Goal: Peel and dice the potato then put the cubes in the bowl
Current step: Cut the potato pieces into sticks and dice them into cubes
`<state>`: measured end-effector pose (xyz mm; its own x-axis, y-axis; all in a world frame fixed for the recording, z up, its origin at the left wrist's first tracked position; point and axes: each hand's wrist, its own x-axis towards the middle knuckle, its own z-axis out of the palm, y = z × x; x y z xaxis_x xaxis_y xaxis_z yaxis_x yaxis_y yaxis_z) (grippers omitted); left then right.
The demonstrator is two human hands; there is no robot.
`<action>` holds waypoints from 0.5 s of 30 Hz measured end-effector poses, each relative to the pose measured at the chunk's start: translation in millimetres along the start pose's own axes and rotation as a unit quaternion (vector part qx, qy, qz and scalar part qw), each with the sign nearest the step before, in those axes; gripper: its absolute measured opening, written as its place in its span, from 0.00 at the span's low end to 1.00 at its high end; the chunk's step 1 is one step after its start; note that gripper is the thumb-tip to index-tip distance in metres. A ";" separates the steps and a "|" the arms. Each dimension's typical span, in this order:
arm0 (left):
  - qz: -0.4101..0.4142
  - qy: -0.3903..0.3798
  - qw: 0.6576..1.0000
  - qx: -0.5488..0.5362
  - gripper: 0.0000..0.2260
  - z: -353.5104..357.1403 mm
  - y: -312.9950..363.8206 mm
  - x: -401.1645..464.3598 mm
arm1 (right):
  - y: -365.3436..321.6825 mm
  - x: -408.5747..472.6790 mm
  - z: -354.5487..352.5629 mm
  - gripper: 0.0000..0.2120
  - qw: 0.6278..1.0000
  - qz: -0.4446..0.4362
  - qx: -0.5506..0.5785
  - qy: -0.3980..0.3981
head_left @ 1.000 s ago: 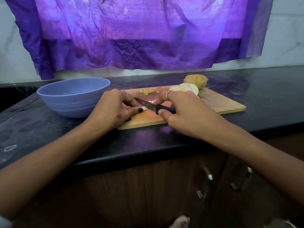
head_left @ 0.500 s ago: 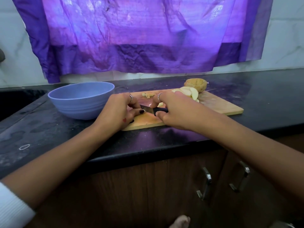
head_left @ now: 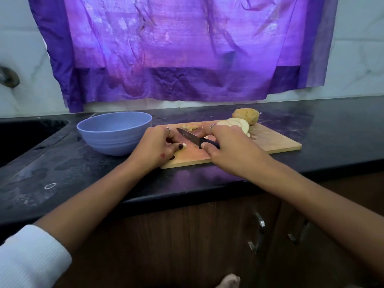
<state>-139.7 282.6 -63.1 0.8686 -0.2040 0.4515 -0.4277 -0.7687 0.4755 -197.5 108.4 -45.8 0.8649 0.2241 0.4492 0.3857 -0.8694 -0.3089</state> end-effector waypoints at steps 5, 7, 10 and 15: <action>0.026 0.001 0.999 0.038 0.04 -0.2 -1.0 1.3 | -1.2 3.3 5.1 0.11 0.999 -0.011 -0.019 -0.032; 0.037 0.010 0.998 0.047 0.04 -0.2 -0.7 1.5 | -1.8 3.3 2.2 0.11 0.999 -0.017 -0.025 -0.036; 0.047 0.027 0.996 0.066 0.04 1.1 -1.7 2.7 | -4.9 7.7 2.1 0.10 0.999 -0.016 -0.025 -0.044; 0.057 0.030 0.995 0.079 0.03 4.3 -5.5 4.9 | -7.5 15.6 10.9 0.09 0.996 -0.021 -0.075 -0.041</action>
<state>-132.0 283.3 -66.8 0.7976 -0.2623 0.5431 -0.4740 -0.8295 0.2954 -183.4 123.2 -45.6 0.8752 0.2911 0.3864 0.3744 -0.9134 -0.1599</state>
